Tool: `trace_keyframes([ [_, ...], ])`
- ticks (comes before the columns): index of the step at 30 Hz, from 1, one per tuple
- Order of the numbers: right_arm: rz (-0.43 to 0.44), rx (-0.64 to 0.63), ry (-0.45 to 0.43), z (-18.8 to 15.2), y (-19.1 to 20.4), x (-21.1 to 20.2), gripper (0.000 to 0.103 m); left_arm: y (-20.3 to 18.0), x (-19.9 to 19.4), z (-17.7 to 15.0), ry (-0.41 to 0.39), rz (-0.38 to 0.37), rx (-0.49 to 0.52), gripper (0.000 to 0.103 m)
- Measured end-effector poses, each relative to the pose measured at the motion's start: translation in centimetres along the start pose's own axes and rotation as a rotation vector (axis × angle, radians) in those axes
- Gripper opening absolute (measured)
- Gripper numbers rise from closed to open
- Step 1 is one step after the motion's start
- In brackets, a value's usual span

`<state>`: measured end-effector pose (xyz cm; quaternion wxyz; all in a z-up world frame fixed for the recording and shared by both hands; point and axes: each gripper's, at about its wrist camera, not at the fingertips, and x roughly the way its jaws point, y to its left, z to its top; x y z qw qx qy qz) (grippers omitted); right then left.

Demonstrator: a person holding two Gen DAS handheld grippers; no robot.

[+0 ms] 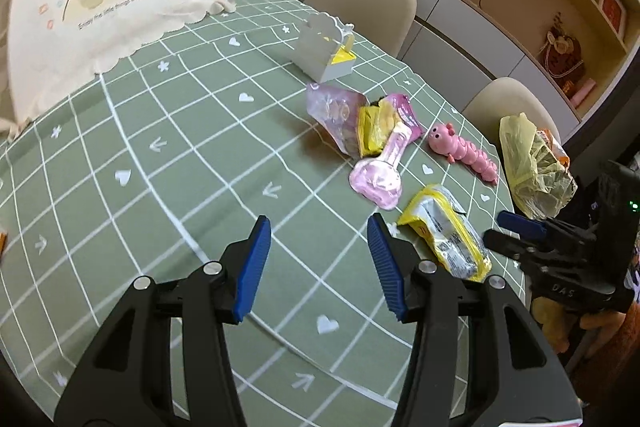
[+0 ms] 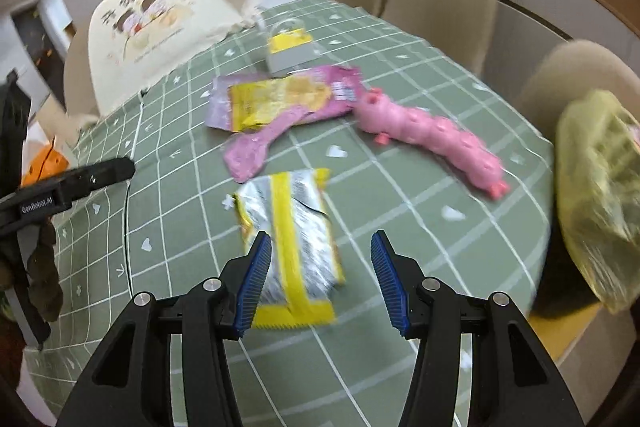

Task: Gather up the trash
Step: 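Grasp the yellow-silver snack wrapper with the right gripper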

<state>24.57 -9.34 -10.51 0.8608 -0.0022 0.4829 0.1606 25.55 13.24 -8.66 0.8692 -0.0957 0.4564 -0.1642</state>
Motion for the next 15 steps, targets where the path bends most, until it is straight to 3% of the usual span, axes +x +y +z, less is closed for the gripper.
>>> trace_keyframes([
  [7, 0.059, -0.069, 0.082, 1.0, 1.5, 3.7, 0.036, 1.4, 1.6, 0.9, 0.024, -0.006, 0.001, 0.048],
  [11, 0.082, -0.072, 0.093, 0.5, 0.5, 2.6, 0.020, 0.7, 2.2, 1.1, 0.034, -0.019, 0.023, 0.048],
  [15, 0.027, -0.011, 0.057, 0.0, -2.2, 0.1, 0.018, -1.5, 3.5, 1.5, 0.047, -0.087, 0.111, 0.048],
])
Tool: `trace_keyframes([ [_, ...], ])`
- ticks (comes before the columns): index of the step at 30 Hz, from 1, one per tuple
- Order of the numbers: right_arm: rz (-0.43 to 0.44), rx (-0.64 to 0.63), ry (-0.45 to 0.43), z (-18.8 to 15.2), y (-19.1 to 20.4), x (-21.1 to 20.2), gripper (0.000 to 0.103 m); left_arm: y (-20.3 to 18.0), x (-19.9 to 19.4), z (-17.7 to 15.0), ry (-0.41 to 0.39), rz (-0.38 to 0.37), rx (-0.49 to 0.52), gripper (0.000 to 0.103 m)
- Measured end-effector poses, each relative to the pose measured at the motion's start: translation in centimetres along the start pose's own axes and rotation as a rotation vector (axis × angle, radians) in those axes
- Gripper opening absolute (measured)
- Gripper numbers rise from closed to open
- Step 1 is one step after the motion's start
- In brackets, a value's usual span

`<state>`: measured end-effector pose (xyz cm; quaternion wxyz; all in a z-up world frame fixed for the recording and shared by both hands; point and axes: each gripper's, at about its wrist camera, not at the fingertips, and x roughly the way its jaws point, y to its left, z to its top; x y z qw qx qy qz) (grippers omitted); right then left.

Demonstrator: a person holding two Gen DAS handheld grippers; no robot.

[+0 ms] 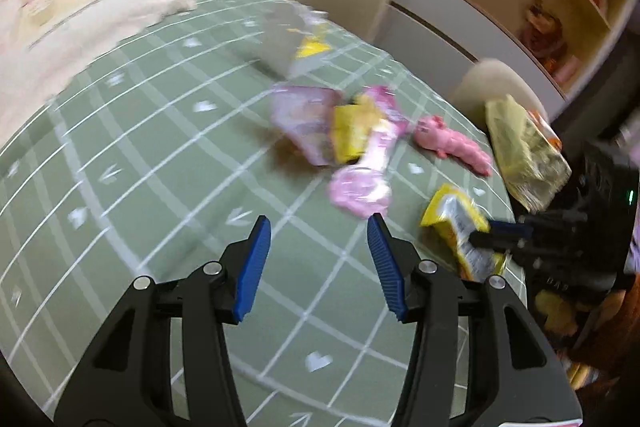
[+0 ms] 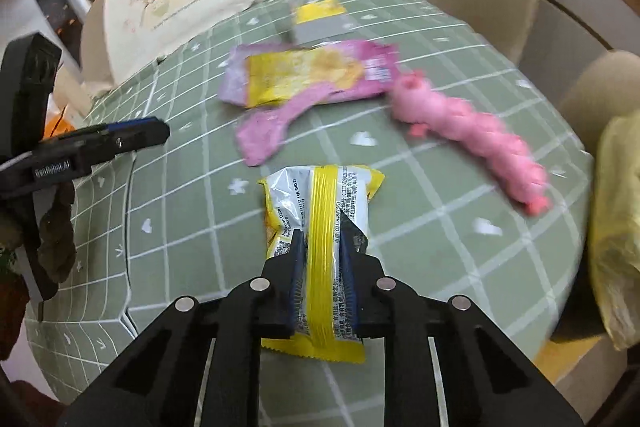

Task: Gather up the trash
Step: 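Grasp the yellow-silver snack wrapper with the right gripper, then lift the yellow-silver wrapper with the right gripper while the left grasps the pink spoon candy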

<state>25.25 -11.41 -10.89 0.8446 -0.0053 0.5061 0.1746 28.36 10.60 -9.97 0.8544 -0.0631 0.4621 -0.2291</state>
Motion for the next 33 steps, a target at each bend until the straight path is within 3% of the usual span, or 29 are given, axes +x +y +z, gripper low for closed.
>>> trace_keyframes([
  [6, -0.067, 0.200, -0.067, -1.0, -5.6, -3.0, 0.018, -3.1, 3.9, 2.1, 0.029, 0.015, 0.101, 0.048],
  [11, -0.102, 0.234, -0.108, -1.8, -7.1, -4.8, 0.018, -4.4, 6.2, 2.9, 0.046, 0.053, 0.133, 0.048],
  [15, -0.108, 0.239, -0.099, -2.7, -7.0, -4.7, 0.018, -5.1, 6.4, 2.5, 0.064, 0.026, 0.133, 0.048],
  [20, -0.102, 0.243, -0.090, -3.7, -6.7, -4.6, 0.018, -5.6, 5.5, 1.3, 0.097, -0.078, 0.126, 0.048],
  [29, -0.106, 0.231, -0.070, -5.1, -6.0, -4.5, 0.018, -5.2, 5.3, 0.1, 0.082, 0.023, 0.059, 0.048],
  [33, -0.121, 0.214, -0.068, -5.4, -5.6, -4.9, 0.018, -6.2, 6.1, 0.7, 0.068, 0.052, 0.099, 0.048],
])
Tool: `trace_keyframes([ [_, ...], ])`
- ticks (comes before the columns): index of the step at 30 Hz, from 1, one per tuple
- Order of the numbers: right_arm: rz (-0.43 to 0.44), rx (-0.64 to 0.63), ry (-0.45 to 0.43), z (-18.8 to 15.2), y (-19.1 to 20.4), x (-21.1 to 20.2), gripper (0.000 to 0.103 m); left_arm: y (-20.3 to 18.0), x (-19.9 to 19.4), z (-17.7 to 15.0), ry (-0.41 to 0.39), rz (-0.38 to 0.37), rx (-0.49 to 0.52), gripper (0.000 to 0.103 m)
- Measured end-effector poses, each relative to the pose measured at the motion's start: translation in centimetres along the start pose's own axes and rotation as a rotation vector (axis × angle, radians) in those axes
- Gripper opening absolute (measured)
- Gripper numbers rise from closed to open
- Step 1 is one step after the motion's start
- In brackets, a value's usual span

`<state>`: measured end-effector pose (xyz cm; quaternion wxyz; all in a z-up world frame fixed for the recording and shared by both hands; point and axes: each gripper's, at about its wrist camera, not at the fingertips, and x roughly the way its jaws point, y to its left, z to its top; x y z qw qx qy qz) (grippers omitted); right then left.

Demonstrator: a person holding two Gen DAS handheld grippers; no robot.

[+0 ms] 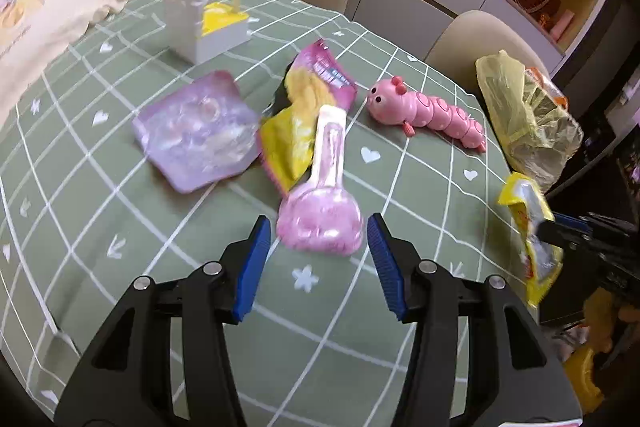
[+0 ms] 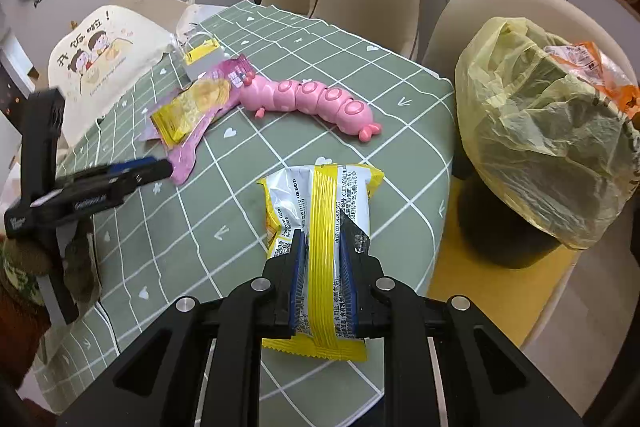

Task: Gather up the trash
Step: 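Lift the yellow-silver wrapper with the right gripper while the left grasps the pink spoon candy, then carry the spoon candy and wrapper to the yellow bag and open both grippers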

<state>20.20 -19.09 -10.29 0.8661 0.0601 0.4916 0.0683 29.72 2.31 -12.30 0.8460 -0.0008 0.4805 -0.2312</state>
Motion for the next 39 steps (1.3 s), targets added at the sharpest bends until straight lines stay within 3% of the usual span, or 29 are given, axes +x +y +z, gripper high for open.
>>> trace_keyframes([
  [5, -0.005, -0.004, -0.018, -0.4, -0.3, -1.3, 0.018, -0.9, 0.6, 0.3, 0.012, 0.069, 0.034, 0.044],
  [8, 0.001, 0.002, -0.038, -0.4, -0.6, -2.1, 0.018, -0.6, -0.3, 0.0, 0.033, 0.018, -0.032, 0.044],
  [14, 0.049, 0.016, -0.109, 0.0, -0.4, -5.2, 0.018, -1.5, -5.3, -1.1, -0.015, 0.008, -0.116, 0.044],
  [20, 0.075, -0.023, -0.192, 0.7, 0.2, -9.1, 0.018, -3.9, -11.6, -0.5, -0.127, 0.001, -0.137, 0.044],
  [30, 0.050, -0.108, -0.367, 4.1, -1.7, -17.1, 0.018, -10.6, -18.5, 4.6, -0.319, -0.017, -0.073, 0.044],
  [35, 0.012, -0.140, -0.431, 6.2, -5.0, -20.4, 0.018, -15.0, -18.5, 7.4, -0.365, -0.061, -0.025, 0.044],
  [39, -0.021, -0.133, -0.453, 7.3, -8.5, -21.6, 0.018, -18.3, -16.6, 9.6, -0.346, -0.097, -0.010, 0.044],
])
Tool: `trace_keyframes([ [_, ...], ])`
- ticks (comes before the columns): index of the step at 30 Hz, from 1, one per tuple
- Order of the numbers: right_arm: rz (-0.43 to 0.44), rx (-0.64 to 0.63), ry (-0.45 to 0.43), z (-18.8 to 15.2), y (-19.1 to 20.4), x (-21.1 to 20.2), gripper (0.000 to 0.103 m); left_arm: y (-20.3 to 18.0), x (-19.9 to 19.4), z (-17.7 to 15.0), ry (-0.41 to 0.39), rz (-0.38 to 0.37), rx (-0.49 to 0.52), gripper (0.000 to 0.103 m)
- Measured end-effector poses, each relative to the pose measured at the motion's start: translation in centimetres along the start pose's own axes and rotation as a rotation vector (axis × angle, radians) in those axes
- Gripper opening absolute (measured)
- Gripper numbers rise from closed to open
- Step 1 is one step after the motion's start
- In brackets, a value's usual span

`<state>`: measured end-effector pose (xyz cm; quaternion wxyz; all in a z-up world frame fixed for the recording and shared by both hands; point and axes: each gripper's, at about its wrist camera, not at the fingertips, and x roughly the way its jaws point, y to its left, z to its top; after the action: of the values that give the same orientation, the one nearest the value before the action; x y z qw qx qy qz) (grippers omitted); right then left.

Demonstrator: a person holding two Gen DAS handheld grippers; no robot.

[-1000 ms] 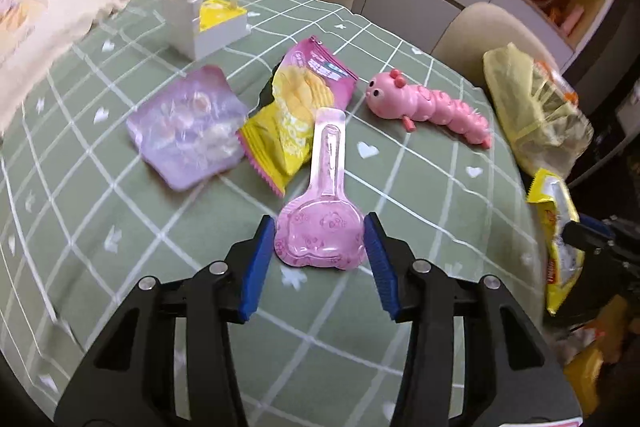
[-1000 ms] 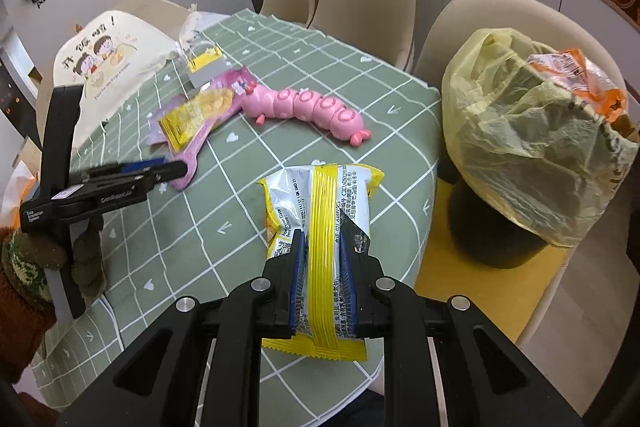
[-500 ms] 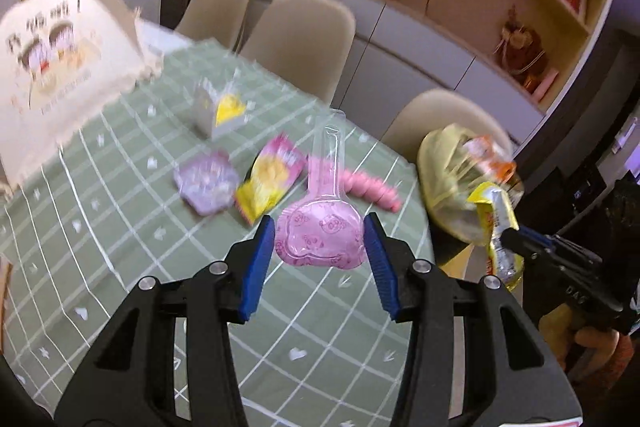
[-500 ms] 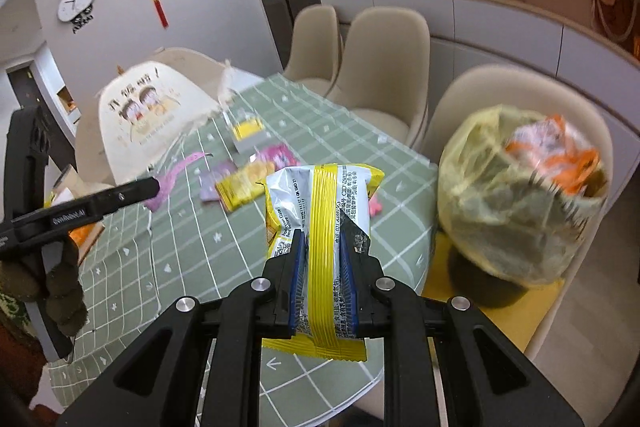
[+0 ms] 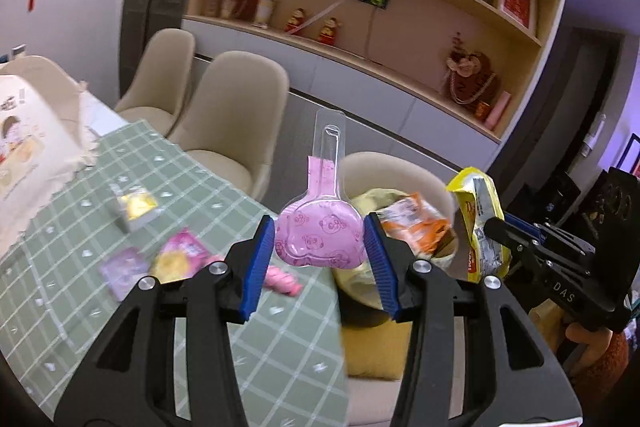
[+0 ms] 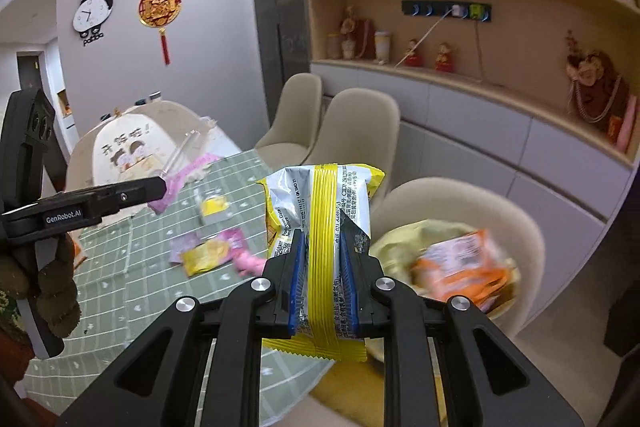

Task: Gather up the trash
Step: 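Carry the spoon candy and wrapper to the yellow bag and open both grippers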

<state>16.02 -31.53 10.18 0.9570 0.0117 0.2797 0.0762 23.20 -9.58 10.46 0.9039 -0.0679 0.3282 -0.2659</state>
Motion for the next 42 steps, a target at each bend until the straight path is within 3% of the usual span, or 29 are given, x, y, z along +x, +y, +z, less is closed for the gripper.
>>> trace_keyframes([
  [7, -0.054, 0.065, -0.019, 0.3, -7.6, 0.1, 0.018, -5.7, 5.5, 1.8, 0.040, -0.054, 0.065, 0.044],
  [15, -0.119, 0.147, 0.015, -1.2, -14.4, 2.0, 0.018, -9.0, 14.1, 1.7, 0.162, -0.102, 0.074, 0.044],
  [21, -0.155, 0.171, 0.055, -2.5, -17.9, 3.1, 0.018, -11.4, 20.4, 0.0, 0.261, -0.122, 0.087, 0.044],
  [29, -0.153, 0.204, 0.098, -3.9, -20.6, 5.2, 0.018, -12.5, 25.5, -0.3, 0.310, -0.135, 0.096, 0.044],
  [35, -0.121, 0.198, 0.121, -3.9, -20.9, 7.4, 0.018, -10.9, 26.2, -0.2, 0.311, -0.111, 0.030, 0.050],
  [42, -0.036, 0.165, 0.156, -2.9, -19.5, 11.9, 0.018, -7.9, 23.4, 0.6, 0.245, -0.058, -0.025, 0.056],
])
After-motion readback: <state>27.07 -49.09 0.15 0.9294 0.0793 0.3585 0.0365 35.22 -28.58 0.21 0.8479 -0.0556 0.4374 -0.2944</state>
